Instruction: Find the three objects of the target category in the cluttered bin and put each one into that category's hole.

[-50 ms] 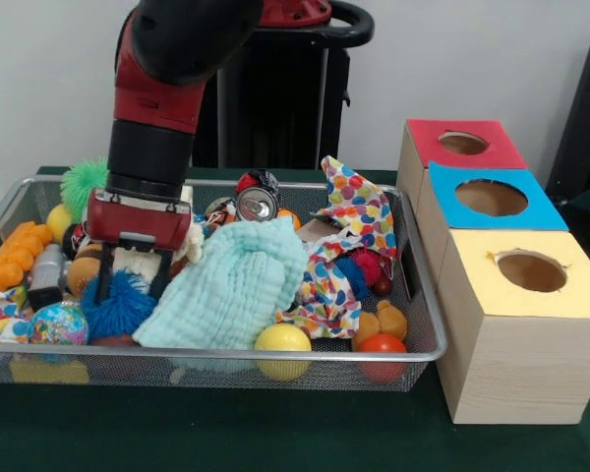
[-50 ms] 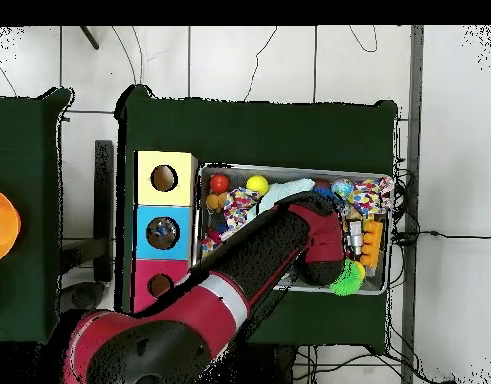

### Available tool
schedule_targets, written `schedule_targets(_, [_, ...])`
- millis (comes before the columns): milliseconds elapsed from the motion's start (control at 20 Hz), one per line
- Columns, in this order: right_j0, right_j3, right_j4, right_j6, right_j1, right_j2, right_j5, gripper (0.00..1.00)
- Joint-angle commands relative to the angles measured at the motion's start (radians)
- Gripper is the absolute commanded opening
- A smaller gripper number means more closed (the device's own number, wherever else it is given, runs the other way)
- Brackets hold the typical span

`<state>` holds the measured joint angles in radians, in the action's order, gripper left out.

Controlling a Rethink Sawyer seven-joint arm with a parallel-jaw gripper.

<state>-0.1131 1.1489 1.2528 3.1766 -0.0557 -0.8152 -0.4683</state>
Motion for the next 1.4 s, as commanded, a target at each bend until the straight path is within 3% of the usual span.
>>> schedule_targets(50, [0.014,0.015,-0.264,-0.535,-0.035,0.110,0.089,1.00])
schedule_targets(350, [-0.001,0.019,-0.333,-0.567,-0.068,0.049,0.071,1.00])
schedule_targets(600, [-0.009,0.002,-0.149,-0.354,-0.074,0.105,0.075,1.00])
schedule_targets(750, [-0.048,-0.019,-0.002,-0.153,-0.112,0.087,0.092,1.00])
schedule_targets(800, [-0.057,-0.023,0.039,-0.103,-0.118,0.087,0.100,0.00])
schedule_targets(1400, [-0.100,-0.043,0.162,0.097,-0.166,0.052,0.105,0.00])
